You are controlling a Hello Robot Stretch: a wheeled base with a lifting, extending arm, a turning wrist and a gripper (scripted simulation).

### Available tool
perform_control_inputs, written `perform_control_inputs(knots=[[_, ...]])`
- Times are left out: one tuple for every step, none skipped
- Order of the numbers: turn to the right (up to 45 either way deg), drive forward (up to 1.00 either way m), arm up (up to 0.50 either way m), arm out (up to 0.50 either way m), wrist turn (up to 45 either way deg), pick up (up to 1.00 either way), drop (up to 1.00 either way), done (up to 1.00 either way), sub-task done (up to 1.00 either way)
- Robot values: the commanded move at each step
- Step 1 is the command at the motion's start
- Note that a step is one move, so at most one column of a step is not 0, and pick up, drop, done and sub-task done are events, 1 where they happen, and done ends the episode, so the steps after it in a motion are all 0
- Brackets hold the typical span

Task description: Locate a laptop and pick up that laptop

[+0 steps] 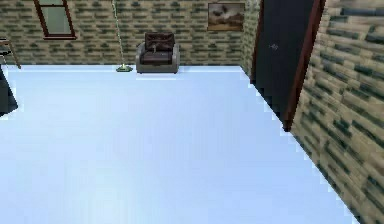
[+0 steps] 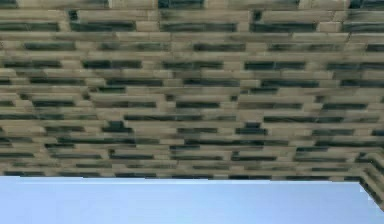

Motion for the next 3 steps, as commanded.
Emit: perform_control_inputs(knots=[[0.0,0.6,0.0,0.0,0.0,0.0,0.0,0.0,0.0],[-39.0,0.0,0.0,0.0,0.0,0.0,0.0,0.0,0.0],[0.0,1.0,0.0,0.0,0.0,0.0,0.0,0.0,0.0]])
